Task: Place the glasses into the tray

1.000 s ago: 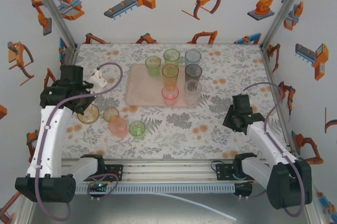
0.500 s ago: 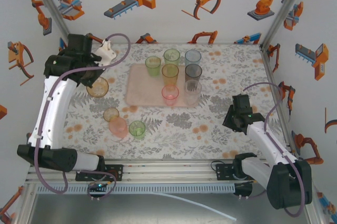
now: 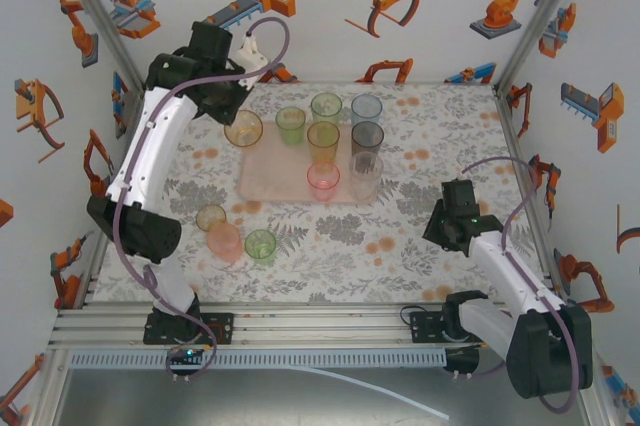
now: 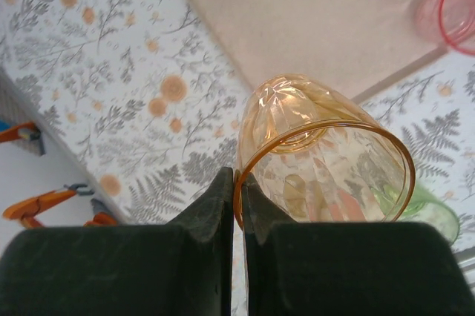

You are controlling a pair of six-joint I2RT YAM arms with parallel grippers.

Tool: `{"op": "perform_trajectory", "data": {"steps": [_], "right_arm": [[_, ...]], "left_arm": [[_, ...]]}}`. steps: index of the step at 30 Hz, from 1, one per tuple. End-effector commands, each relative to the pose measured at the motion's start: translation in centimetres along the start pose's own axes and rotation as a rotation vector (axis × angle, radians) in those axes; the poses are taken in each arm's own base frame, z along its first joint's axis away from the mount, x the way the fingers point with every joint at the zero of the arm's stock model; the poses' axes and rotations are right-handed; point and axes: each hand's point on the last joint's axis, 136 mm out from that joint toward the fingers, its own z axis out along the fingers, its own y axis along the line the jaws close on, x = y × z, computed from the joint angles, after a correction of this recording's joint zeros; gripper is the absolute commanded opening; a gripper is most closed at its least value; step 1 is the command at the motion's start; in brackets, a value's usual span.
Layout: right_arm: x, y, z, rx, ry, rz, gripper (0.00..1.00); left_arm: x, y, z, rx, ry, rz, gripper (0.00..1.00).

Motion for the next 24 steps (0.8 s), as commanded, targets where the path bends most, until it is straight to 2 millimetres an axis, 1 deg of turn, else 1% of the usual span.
{"op": "perform_trajectory", "data": {"steps": [1, 5, 11, 17, 24], "right_arm": [[-0.1, -0.2, 0.0, -0.005, -0.017, 0.020, 0.35], [-0.1, -0.3, 0.1, -0.002, -0.014, 0.021, 0.35], [-0.1, -0.1, 0.2, -0.004, -0.006, 0.020, 0.36], [-0.1, 0.0, 0.0, -0.021, -0.021, 0.019, 0.36], [-0.1, 0.2, -0.1, -0.033, -0.027, 0.018, 0.36]], "left_arm": [[-2.2, -1.1, 1.0, 0.064, -0.059, -0.076, 0.05], [-2.8, -1.3, 4.1, 0.075, -0.043, -0.115, 0.05], [-2.6, -2.6, 7.6, 0.139, -0.039, -0.177, 0.06], [-2.2, -3.2, 10.6, 0.160, -0.014, -0.206, 0.06], [-1.8, -3.8, 13.3, 0.166, 0.019, -0.211, 0.06]]}}
